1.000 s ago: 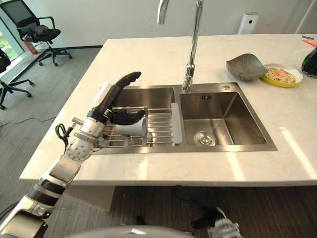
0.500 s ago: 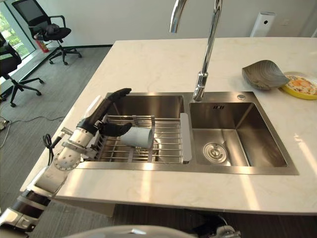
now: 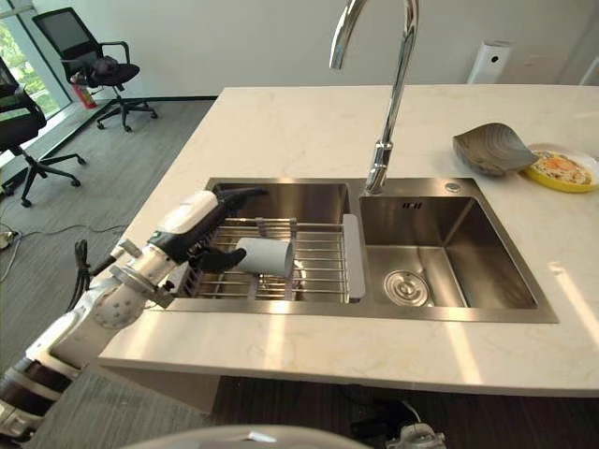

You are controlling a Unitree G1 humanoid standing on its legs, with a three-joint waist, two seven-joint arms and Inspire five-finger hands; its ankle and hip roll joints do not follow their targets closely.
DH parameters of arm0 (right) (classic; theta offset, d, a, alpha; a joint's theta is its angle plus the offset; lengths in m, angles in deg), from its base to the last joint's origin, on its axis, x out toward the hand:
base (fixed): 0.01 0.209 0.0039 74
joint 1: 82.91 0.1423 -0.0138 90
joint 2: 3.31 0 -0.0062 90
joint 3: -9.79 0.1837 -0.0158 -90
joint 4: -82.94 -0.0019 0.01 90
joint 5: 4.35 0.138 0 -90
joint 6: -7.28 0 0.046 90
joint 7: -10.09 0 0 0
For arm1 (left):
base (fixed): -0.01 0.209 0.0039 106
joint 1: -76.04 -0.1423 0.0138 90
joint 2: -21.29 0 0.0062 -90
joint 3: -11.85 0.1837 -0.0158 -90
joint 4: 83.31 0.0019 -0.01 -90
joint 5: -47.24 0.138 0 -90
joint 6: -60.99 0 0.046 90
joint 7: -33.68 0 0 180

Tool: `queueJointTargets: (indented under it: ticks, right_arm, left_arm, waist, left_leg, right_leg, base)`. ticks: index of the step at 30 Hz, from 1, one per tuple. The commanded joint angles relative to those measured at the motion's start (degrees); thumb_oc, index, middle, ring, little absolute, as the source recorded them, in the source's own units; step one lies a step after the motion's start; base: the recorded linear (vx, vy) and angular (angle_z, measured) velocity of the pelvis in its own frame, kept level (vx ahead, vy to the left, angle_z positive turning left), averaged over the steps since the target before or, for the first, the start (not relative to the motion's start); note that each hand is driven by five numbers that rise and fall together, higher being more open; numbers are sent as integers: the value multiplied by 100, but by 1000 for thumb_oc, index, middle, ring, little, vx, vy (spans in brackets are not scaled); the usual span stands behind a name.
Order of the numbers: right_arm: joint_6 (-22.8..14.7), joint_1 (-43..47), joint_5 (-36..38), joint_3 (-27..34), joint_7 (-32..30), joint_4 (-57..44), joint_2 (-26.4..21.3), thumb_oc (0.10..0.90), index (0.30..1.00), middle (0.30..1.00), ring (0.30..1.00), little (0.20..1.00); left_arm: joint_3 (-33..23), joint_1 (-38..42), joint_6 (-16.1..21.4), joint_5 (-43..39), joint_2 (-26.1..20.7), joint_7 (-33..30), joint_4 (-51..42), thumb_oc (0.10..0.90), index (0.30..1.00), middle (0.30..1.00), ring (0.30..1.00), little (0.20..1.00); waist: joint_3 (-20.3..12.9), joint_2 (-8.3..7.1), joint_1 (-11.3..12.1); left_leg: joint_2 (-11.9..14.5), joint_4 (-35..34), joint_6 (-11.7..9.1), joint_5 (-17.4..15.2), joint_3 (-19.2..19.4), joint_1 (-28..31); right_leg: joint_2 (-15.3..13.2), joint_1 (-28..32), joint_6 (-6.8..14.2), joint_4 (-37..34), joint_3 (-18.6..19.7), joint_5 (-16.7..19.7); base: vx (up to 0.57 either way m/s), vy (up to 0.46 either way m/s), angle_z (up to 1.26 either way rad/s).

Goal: Place the dishes in the dishwasher.

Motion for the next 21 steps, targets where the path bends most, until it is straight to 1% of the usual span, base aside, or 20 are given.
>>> queueJointTargets:
  ticks: [1,5,9,11,13,14,15,17,21]
  right_arm:
    - [-193,279,-50,-97,-58,186,-18,800,900,900,900,900]
    - [-186,253,-77,-104,-105,172,-14,800,900,900,900,900]
    - [-178,250,-92,-132,-137,134,-2,800,900,900,900,900]
    - [-165,271,-101,-146,-152,102,-7,800,900,900,900,900]
    - [-157,276,-98,-142,-153,90,-16,800,900,900,900,900]
    - [-158,284,-86,-136,-156,81,-12,800,900,900,900,900]
    - [-130,287,-80,-130,-160,48,9,800,900,900,900,900]
    - [-95,293,-73,-123,-161,33,21,800,900,900,900,900]
    - [-56,269,-91,-123,-148,30,27,800,900,900,900,900]
  left_arm:
    - [-161,770,187,846,18,-375,-400,800,900,900,900,900]
    - [35,860,171,1172,144,-359,-366,800,900,900,900,900]
    - [113,897,141,1253,231,-333,-302,800,900,900,900,900]
    - [224,965,19,1389,366,-296,-115,800,900,900,900,900]
    - [235,1001,-22,1444,404,-278,-78,800,900,900,900,900]
    - [222,1013,-50,1487,437,-272,-55,800,900,900,900,900]
    - [134,991,-193,1563,537,-258,48,800,900,900,900,900]
    - [33,1013,-274,1638,581,-287,101,800,900,900,900,900]
    - [41,1111,-420,1748,672,-283,320,800,900,900,900,900]
  waist:
    - [-49,-140,56]
    - [-42,-139,19]
    - [-48,-141,3]
    - [-52,-147,-19]
    - [-51,-150,-25]
    - [-52,-156,-29]
    - [-56,-174,-28]
    - [-51,-184,-27]
    - [-62,-191,-41]
  left_leg:
    - [34,71,-325,-453,338,363]
    - [36,71,-320,-434,377,351]
    - [44,71,-316,-444,402,354]
    - [52,71,-314,-453,427,358]
    - [55,71,-314,-455,434,358]
    - [58,71,-313,-458,437,359]
    - [58,71,-311,-464,449,371]
    - [61,71,-310,-465,448,370]
    - [59,71,-311,-474,458,370]
  right_leg:
    - [-321,-324,733,127,15,2]
    - [-314,-353,730,140,36,26]
    - [-307,-352,725,139,58,23]
    - [-303,-347,722,136,69,25]
    - [-303,-352,722,135,72,28]
    - [-304,-353,721,133,83,33]
    - [-299,-351,716,133,94,35]
    - [-292,-354,707,137,98,35]
    - [-285,-356,702,134,93,44]
  base:
    - [0,0,0]
    - [0,0,0]
    - [0,0,0]
    - [0,-2,-2]
    - [0,0,0]
    - [0,0,0]
    - [0,0,0]
    - [0,0,0]
    - [0,0,0]
